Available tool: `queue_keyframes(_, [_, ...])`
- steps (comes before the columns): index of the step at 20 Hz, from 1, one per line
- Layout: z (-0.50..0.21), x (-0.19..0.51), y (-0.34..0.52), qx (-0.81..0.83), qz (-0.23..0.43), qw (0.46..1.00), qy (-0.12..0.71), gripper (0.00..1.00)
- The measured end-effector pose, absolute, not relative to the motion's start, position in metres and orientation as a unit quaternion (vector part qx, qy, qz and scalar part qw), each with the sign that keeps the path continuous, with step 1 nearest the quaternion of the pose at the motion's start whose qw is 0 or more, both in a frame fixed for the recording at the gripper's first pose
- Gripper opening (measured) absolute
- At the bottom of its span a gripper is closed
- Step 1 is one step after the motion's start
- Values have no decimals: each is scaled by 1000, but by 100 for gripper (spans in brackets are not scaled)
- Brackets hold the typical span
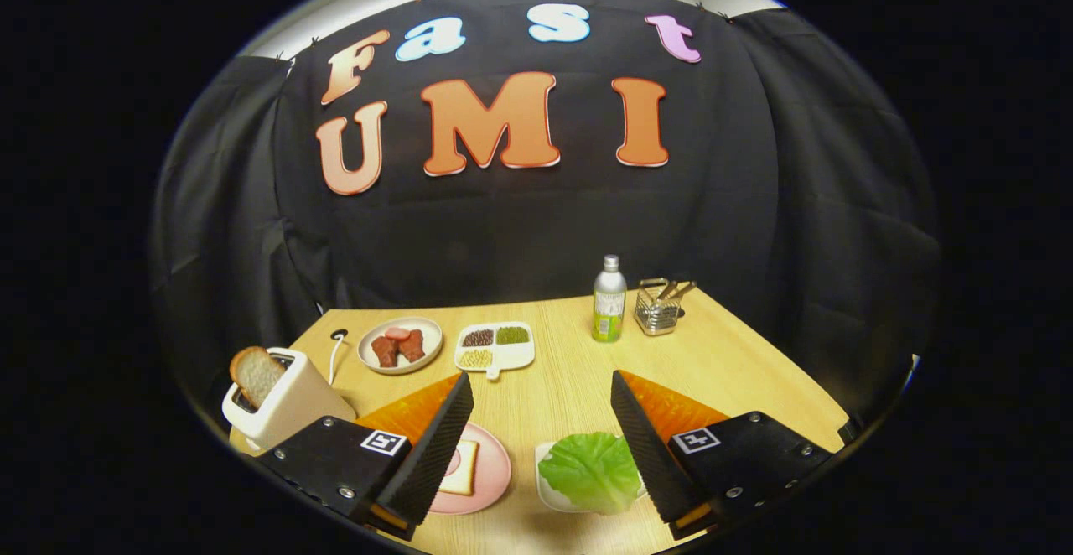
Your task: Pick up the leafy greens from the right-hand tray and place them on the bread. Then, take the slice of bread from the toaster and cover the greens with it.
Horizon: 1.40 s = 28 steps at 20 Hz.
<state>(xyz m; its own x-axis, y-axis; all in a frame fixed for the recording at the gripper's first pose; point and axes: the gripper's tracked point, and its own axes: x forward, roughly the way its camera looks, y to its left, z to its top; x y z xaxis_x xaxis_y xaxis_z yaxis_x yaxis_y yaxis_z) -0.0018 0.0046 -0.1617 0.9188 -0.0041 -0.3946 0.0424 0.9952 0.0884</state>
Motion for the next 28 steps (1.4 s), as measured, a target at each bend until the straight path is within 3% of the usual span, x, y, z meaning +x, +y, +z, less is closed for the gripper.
queue_keyframes(11, [-280,-11,-22,9,-22,949,316,100])
queue_keyframes(28, [-350,-25,-31,-27,-11,919,394,100])
